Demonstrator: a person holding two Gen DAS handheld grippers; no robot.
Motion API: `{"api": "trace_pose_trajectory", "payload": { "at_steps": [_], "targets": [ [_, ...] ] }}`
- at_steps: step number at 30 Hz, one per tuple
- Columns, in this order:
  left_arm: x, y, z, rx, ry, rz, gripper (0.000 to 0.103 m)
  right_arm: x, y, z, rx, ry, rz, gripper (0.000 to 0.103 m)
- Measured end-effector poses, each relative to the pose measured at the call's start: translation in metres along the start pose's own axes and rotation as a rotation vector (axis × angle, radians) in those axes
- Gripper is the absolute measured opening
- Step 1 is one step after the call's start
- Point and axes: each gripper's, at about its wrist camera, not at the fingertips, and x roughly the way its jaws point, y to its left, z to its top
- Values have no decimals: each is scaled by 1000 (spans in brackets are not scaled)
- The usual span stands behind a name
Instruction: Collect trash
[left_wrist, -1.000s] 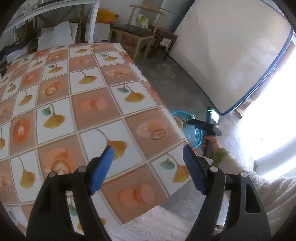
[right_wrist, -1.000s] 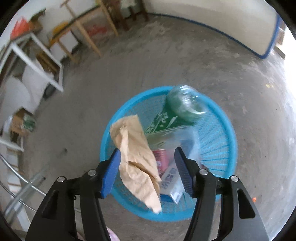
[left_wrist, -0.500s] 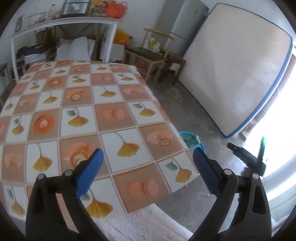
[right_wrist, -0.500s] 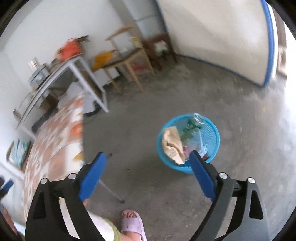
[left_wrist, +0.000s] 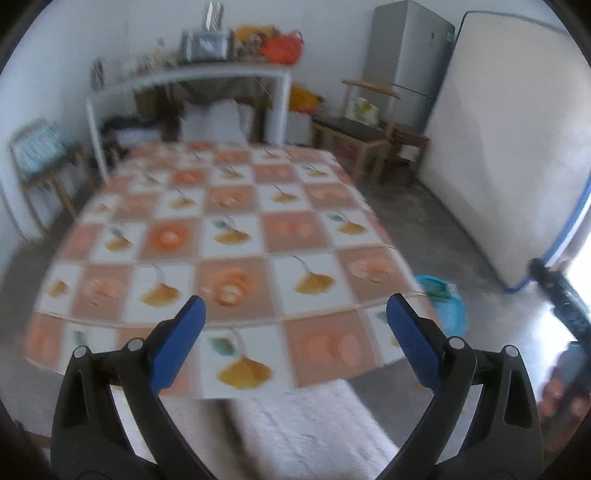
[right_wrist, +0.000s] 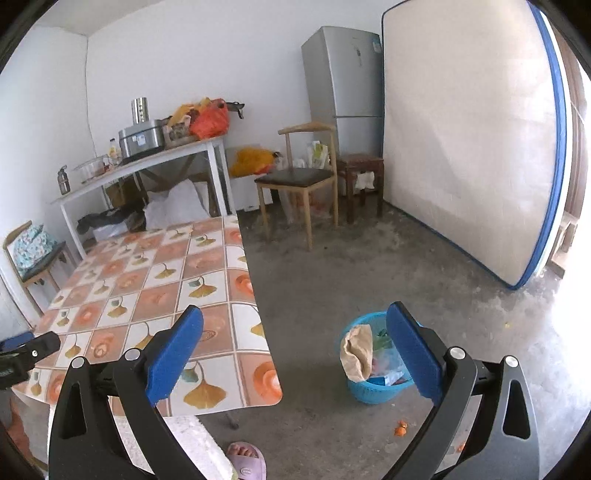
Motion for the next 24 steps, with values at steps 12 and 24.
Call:
{"api": "trace_pose_trajectory", "payload": {
  "at_steps": [12, 24],
  "targets": [
    [8, -19, -17, 59, 46, 41, 94, 12, 17, -51, 89, 143, -214, 97],
    [31, -22, -38, 118, 189, 166, 94, 4, 25, -91, 99, 224, -231, 97]
  ]
}}
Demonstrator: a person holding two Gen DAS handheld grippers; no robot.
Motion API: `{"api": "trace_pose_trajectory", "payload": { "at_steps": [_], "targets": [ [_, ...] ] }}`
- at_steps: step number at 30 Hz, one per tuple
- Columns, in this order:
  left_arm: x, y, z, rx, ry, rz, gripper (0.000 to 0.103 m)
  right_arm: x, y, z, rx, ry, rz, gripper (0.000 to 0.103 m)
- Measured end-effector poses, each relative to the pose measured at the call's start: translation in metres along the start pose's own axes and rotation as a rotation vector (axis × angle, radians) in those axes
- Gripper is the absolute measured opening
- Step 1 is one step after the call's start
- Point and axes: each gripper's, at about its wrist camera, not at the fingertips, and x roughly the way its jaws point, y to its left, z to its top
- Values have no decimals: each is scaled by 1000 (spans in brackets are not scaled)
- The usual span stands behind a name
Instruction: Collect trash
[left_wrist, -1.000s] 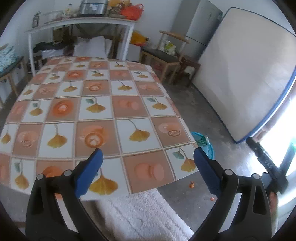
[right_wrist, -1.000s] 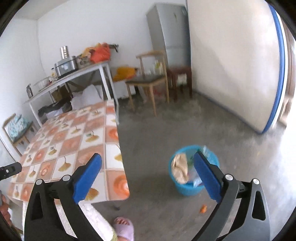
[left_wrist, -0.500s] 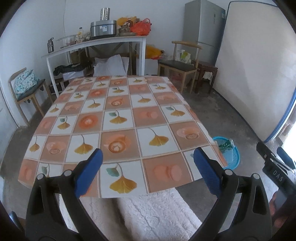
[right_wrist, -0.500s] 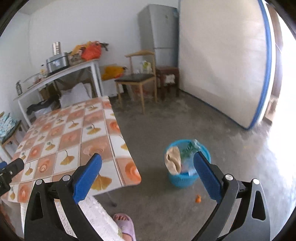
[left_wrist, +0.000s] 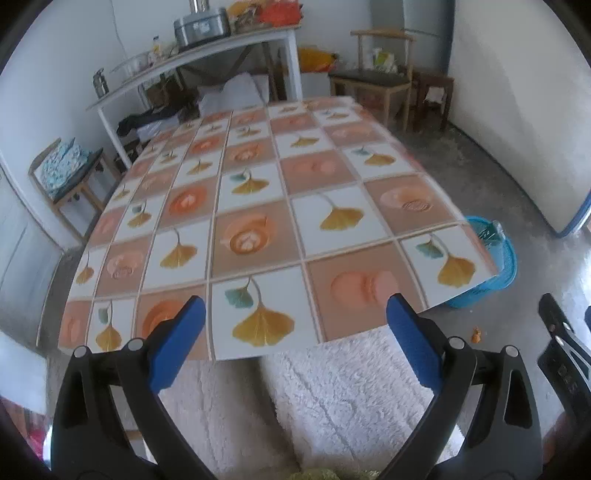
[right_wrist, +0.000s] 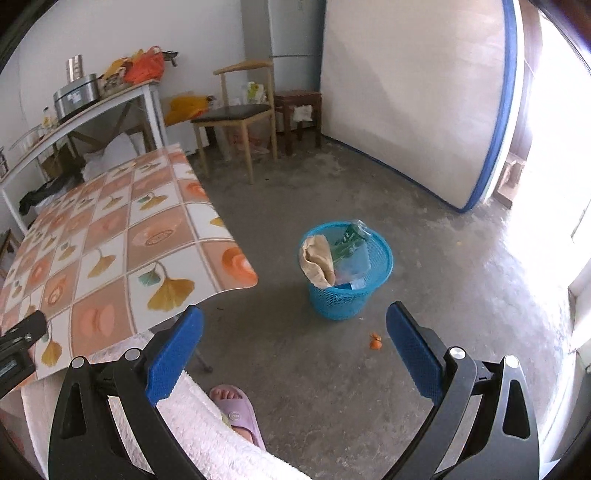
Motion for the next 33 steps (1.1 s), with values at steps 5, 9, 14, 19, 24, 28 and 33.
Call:
{"api": "trace_pose_trajectory", "payload": {
  "at_steps": [5, 9, 14, 19, 24, 28, 33],
  "targets": [
    [4, 5, -5, -17, 29, 34, 94, -5, 6, 1, -31, -24, 31, 97],
    [2, 9, -6, -24, 32, 56, 94, -6, 10, -1, -53, -17, 66, 97],
    [4, 13, -7, -30, 49, 70, 94, -6, 16, -1, -79, -13, 106, 97],
    [3, 16, -7, -34, 49, 86, 94, -2, 22, -1, -88, 6, 137, 97],
    [2, 16, -8, -41, 50, 90, 94, 0, 23, -1, -87, 13, 143, 97],
    [2, 17, -5, -37, 56, 95, 94, 2, 23, -1, -85, 21, 147, 97],
    [3, 13, -6, -24, 56, 85, 94, 5, 21, -1, -76, 30, 145, 97]
  ]
}}
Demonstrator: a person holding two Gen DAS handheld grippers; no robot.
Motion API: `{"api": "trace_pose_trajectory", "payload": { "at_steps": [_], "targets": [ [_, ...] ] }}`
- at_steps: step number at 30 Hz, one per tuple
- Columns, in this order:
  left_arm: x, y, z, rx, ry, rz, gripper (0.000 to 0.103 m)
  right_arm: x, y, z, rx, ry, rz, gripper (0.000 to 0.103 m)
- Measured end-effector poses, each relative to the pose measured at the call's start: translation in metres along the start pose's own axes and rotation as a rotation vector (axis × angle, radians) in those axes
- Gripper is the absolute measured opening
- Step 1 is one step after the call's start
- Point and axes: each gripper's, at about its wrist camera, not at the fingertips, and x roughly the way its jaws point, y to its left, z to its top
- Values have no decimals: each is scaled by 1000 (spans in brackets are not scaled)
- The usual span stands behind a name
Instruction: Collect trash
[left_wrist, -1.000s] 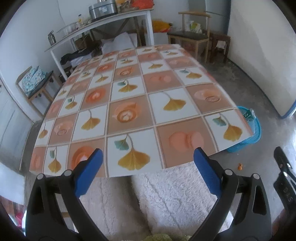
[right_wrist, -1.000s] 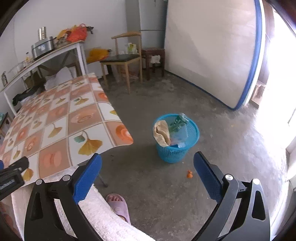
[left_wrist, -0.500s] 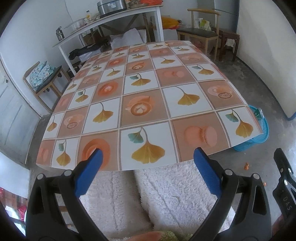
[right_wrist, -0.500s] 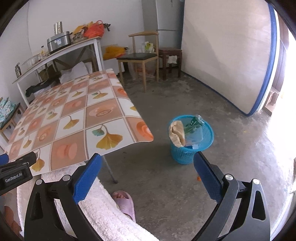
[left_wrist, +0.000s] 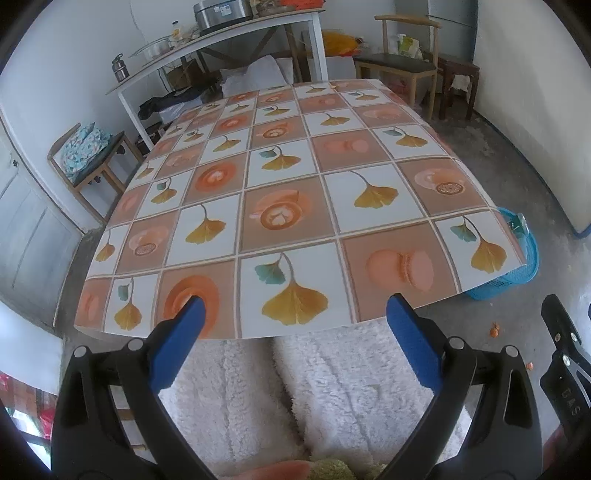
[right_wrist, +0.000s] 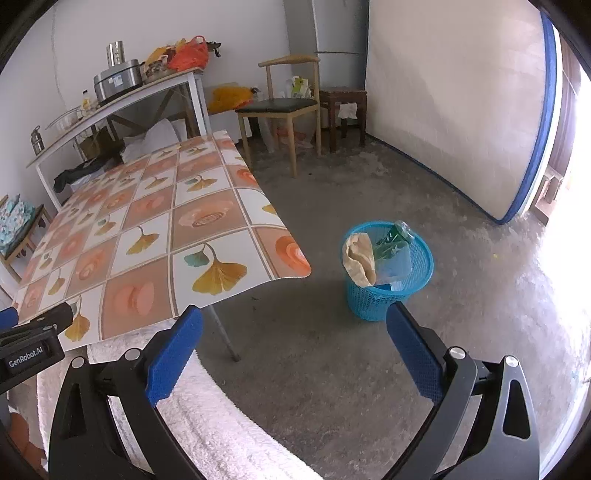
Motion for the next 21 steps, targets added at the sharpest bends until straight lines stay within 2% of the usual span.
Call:
{"api": "trace_pose_trajectory", "payload": {
  "at_steps": [13, 21],
  "targets": [
    [-2, -20, 0, 33, -12, -121, 94, -5, -7, 1, 7, -19, -39, 97],
    [-7, -23, -1, 41, -33, -153, 94, -9, -10, 2, 15, -38, -59, 97]
  ]
}}
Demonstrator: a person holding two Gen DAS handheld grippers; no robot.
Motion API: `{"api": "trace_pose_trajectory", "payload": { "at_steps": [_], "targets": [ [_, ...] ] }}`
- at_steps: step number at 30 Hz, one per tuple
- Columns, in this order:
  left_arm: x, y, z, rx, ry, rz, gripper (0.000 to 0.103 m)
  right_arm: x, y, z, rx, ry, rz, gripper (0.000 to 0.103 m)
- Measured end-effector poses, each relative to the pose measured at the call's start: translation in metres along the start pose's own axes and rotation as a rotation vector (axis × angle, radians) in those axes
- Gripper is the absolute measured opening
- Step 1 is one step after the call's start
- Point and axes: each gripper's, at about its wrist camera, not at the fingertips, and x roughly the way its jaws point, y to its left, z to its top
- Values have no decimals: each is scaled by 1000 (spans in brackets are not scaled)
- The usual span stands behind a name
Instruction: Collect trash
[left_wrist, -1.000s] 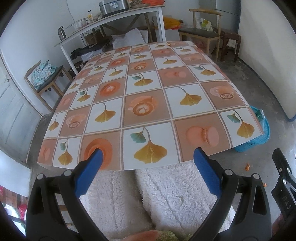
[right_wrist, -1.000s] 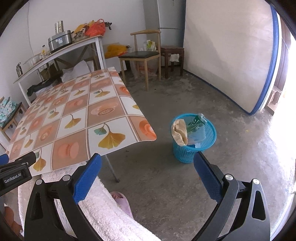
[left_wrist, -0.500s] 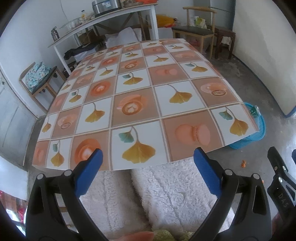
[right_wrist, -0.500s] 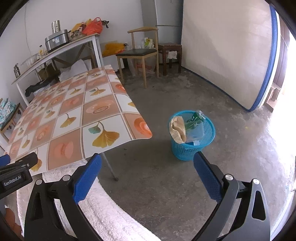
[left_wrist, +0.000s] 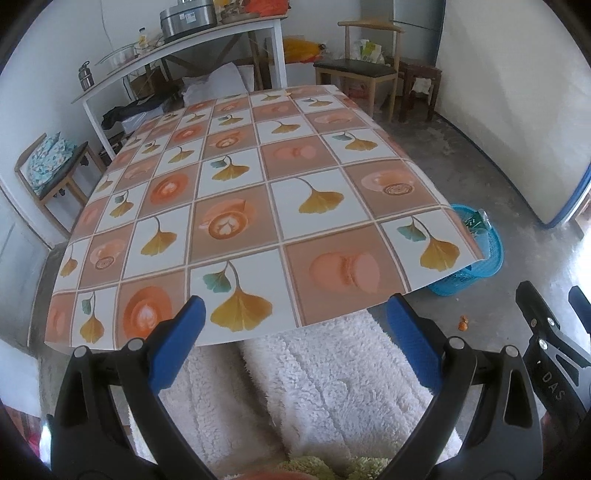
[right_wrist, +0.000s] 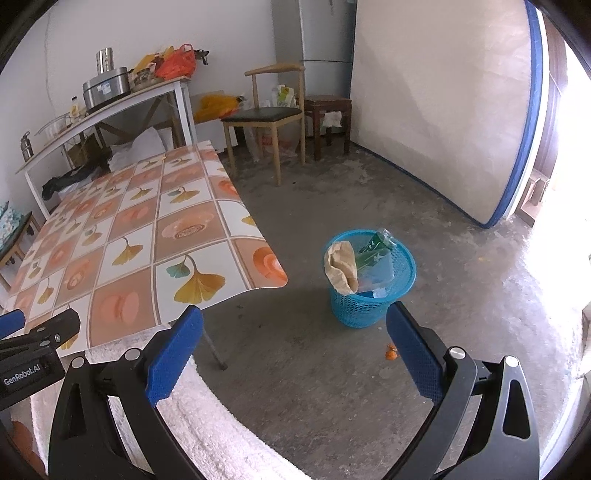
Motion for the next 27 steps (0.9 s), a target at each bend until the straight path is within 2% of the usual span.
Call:
{"api": "trace_pose_trajectory", "payload": {
  "at_steps": [9, 27],
  "targets": [
    [-4, -2, 2, 9, -30, -13, 94, -1, -3, 1, 5, -3, -14, 97],
    [-5, -4, 2, 11, -32, -14, 94, 0, -7, 1, 11, -1, -17, 97]
  ]
}}
